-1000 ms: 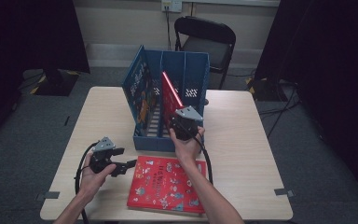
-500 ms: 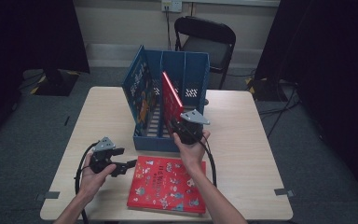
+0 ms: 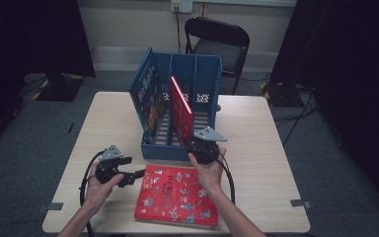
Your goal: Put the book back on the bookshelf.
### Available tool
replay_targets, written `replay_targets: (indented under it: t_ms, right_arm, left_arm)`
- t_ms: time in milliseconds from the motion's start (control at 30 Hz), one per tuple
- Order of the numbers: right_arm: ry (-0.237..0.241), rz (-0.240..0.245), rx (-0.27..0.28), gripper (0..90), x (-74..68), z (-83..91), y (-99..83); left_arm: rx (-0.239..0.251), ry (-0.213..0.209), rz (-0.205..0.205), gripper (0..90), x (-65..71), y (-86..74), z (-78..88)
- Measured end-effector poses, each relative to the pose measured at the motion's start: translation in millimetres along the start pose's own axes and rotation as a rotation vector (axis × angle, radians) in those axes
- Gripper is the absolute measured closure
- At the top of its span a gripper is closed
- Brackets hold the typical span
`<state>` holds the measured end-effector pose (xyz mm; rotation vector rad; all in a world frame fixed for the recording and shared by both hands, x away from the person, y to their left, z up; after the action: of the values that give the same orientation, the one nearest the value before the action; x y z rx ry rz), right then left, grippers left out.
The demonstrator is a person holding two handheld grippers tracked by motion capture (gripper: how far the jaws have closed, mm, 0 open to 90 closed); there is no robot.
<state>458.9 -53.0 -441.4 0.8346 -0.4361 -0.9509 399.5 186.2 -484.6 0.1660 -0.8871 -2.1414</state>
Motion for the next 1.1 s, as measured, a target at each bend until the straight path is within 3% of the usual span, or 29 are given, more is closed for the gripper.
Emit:
replay_targets:
  t_ms: [367,1100]
  right_arm:
    - [-0.006,0.014,-0.01,77.6,0.7,-6.4,-5.4]
    - [-0.005,0.023,-0.02,73.5,-11.1,-32.4,21.8]
  left_arm:
    - [-0.004,0.001,-0.001,23.0,-0.8,-0.1,-0.4]
    - [-0.003,-0.002,-0.003,23.1,0.1,0.1,-0.9]
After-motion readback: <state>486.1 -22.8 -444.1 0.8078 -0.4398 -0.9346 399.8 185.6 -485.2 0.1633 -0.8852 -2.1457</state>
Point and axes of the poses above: each handheld gripper's, and its own axes: z roughly backward along the jaws, y roughly out of its top, x roughly to its right, the point moved 6 cm from there along -z, roughly forward along the jaws, and after that the axes turned 14 degrees about -x, right-handed, at the moved point
